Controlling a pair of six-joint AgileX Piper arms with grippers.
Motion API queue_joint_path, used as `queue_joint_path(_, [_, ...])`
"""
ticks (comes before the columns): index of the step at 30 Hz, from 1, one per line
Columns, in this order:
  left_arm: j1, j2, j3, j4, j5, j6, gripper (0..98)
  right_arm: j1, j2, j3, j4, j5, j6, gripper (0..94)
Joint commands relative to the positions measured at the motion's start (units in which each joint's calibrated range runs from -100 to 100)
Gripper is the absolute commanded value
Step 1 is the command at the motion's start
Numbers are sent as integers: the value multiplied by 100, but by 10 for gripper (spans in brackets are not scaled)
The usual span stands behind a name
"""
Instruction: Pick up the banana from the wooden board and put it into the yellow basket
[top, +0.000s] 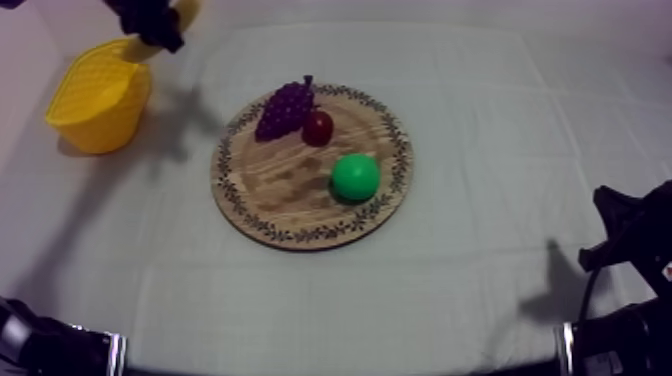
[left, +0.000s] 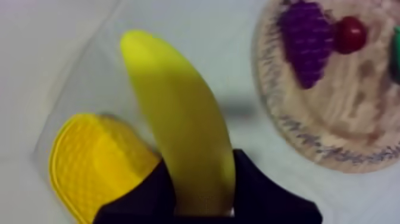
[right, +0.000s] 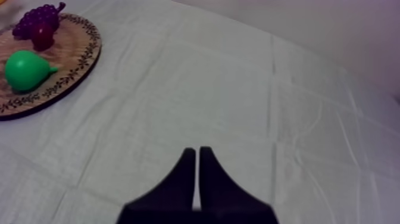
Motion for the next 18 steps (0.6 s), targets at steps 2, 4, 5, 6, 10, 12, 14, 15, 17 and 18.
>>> queue_joint_path(2, [-735,88,-32,-3,-94,-38,236,-2,-1,4,0,-4,-5,4])
queue_joint_path(4, [-993,168,-66,-8,-172,-65,238,-2,-1,4,0,-4,-5,4])
queue_joint_path(5, [-1115,215,-92,-9,-206,-78,238,-2,-1,4,0,-4,-5,4])
queue_joint_path(6, [-1228,263,-123,-7,-238,-93,239,-2,-1,4,0,-4,-5,4])
queue_joint_path(10, [-1585,499,-333,18,-318,-159,241,-2,-1,4,0,-4,-5,4])
queue_joint_path(12, [-1695,630,-455,25,-338,-181,241,-2,-1,4,0,-4,-5,4])
queue_joint_path(14, [-1773,750,-570,28,-352,-191,241,-2,-1,4,0,-4,-5,4])
queue_joint_path(15, [-1802,800,-615,28,-362,-194,241,-2,-1,4,0,-4,-5,4])
queue_joint_path(17, [-1839,881,-697,23,-386,-194,240,-2,-1,4,0,-4,-5,4])
queue_joint_path(18, [-1850,915,-738,20,-396,-192,240,-2,-1,4,0,-4,-5,4])
